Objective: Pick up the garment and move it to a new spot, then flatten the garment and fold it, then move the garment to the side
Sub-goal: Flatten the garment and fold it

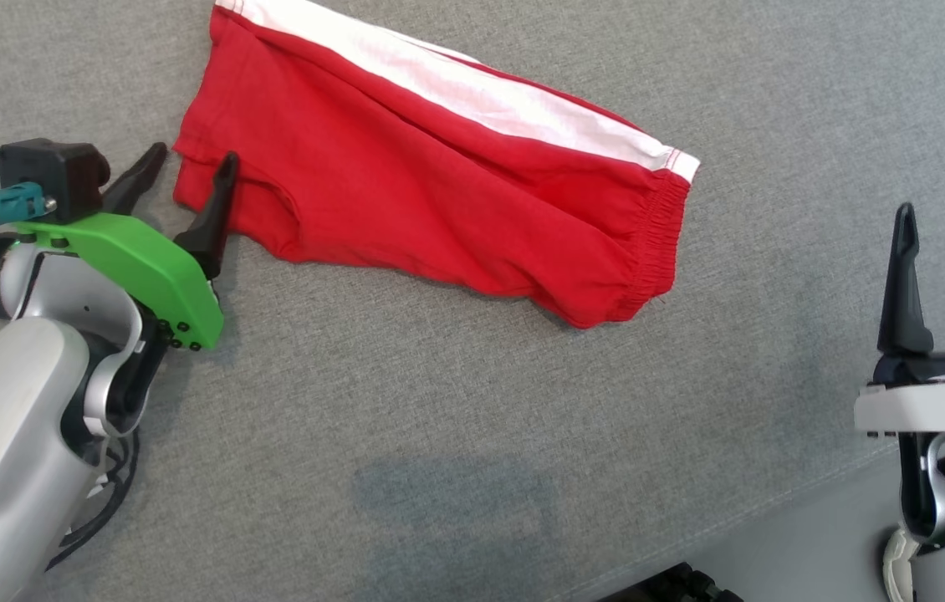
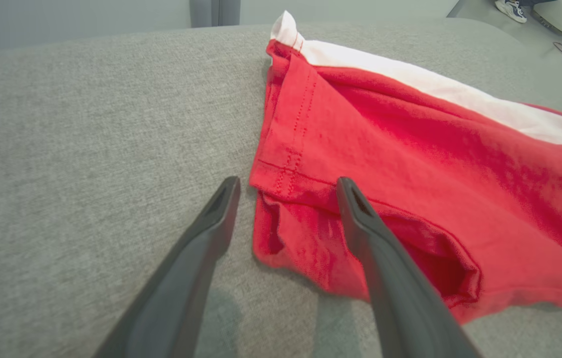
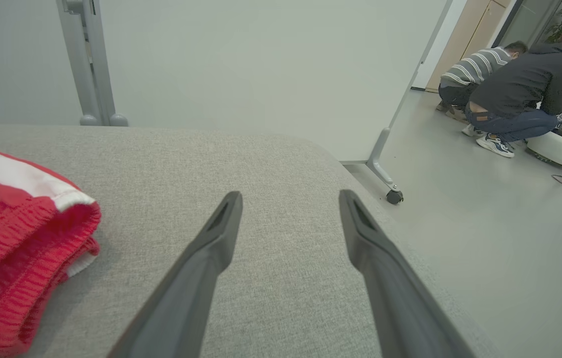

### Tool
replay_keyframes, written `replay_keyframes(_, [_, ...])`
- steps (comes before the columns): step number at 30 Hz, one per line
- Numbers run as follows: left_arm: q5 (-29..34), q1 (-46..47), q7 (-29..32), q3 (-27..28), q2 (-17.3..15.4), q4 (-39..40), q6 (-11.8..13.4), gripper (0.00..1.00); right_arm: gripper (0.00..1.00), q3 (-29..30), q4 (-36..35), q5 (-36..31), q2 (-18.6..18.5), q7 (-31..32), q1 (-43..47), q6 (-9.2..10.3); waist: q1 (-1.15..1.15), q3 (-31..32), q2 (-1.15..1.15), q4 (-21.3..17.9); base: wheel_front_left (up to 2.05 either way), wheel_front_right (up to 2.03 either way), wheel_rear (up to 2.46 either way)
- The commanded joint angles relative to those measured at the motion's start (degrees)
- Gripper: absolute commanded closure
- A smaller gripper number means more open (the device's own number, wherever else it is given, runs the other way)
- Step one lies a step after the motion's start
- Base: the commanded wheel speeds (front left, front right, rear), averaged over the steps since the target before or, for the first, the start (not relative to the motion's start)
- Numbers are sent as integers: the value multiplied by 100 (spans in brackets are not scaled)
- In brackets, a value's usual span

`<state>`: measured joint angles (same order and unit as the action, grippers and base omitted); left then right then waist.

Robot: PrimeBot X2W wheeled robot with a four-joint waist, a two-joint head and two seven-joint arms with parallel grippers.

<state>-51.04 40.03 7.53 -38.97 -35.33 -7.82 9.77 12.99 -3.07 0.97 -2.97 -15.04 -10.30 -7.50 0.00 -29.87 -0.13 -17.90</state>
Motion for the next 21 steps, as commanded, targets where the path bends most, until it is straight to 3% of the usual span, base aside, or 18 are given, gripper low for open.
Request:
replay_keyframes(1, [-78,83,-43,-12,92,-105,-73,0,0,30,106,126,4,-16,128,2,0,77,13,40,0,0,0])
replay_keyframes(8, [-287,159,28,-57,385,-543,-211,0,0,19,676,276,-1,-17,372,2,0,226,13,39,0,0,0])
replay_keyframes(15, [-514,143,861,-301,385,-896,-122,0,0,120,812,367,2,-18,390,2,0,330,13,-6,0,0,0])
replay_keyframes(16, [-563,164,1010,-339,411,-921,-110,36,0,141,819,358,5,-18,377,2,0,345,13,-5,0,0,0])
replay_keyframes(17, [-555,183,1067,-364,421,-919,-127,88,0,144,821,359,4,-18,376,2,0,354,13,-2,0,0,0])
replay_keyframes(18, [-582,193,1099,-365,445,-913,-116,100,0,142,824,354,4,-18,380,2,0,363,13,2,0,0,0])
replay_keyframes(21, [-612,162,1209,-388,436,-861,-66,100,0,168,839,364,3,-18,423,2,0,418,13,34,0,0,0])
